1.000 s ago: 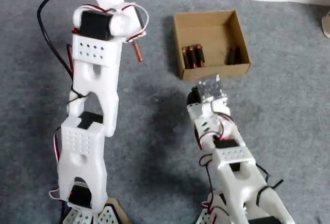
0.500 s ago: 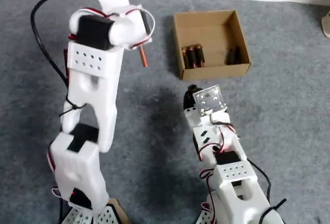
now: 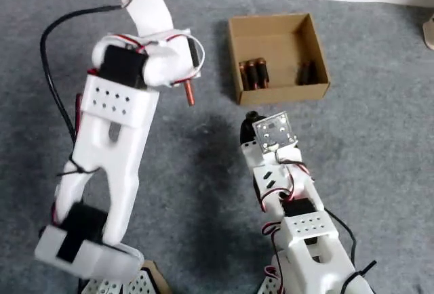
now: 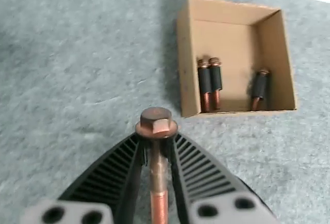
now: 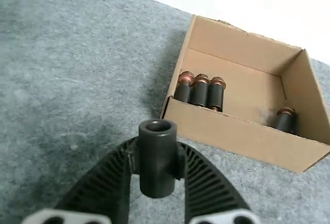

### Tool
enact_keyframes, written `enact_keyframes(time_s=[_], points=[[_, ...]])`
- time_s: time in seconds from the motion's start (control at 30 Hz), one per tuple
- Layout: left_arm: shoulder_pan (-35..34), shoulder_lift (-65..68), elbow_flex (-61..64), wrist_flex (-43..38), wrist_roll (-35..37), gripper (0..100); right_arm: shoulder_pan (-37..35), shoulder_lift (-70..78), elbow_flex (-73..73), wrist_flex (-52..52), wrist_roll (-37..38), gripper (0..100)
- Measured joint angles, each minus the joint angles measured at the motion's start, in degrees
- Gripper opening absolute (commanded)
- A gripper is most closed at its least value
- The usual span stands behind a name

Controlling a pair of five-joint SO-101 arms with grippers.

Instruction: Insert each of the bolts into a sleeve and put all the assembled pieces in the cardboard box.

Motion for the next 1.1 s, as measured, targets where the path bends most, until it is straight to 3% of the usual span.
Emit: enact_keyframes(time_s=[0.37, 0.53, 0.73, 1.1], points=[[0.4, -19.6, 41.1, -39.7, -0.3, 0, -1.2, 0.0, 0.0, 0.0, 0.0, 0.5], [1.0, -23.5, 52.4, -53.1, -0.3, 0, -3.2, 0.0, 0.0, 0.0, 0.0, 0.5], [4.5, -23.9, 58.0, -59.4, -0.2, 0, -8.2, 0.0, 0.0, 0.0, 0.0, 0.5], [4.5, -24.1, 60.4, -60.0, 8.2, 0, -9.4, 0.0, 0.0, 0.0, 0.0, 0.5]])
